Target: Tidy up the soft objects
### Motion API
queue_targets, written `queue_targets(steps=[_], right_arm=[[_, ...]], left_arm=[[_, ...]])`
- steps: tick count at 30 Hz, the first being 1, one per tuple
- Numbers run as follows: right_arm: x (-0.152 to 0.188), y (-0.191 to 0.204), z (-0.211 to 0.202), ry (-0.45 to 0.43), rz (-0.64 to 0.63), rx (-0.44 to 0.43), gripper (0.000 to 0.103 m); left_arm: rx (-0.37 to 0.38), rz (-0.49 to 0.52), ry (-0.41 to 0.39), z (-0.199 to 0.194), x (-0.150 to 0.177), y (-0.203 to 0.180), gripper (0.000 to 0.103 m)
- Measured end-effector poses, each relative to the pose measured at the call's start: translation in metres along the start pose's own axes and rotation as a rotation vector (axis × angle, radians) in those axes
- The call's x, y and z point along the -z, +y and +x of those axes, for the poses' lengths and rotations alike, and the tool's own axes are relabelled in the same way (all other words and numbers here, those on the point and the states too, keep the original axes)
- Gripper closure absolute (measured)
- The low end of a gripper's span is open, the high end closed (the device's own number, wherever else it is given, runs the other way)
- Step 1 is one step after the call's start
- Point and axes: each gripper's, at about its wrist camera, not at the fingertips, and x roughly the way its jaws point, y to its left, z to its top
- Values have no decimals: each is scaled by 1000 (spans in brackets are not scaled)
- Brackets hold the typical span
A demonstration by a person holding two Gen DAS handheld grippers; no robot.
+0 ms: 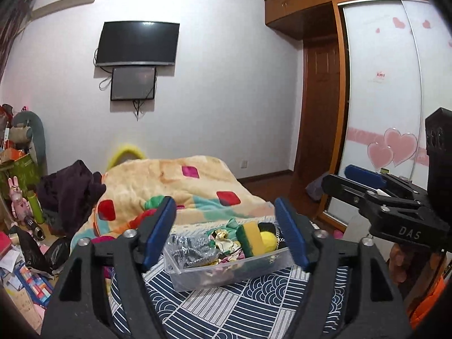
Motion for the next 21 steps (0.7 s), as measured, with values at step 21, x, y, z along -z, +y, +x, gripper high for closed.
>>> queue_targets(steps=[21], right_arm=[[4,2,-25,-104,3,50,0]], left_arm=[[-7,10,-65,-28,-4,-10,1]])
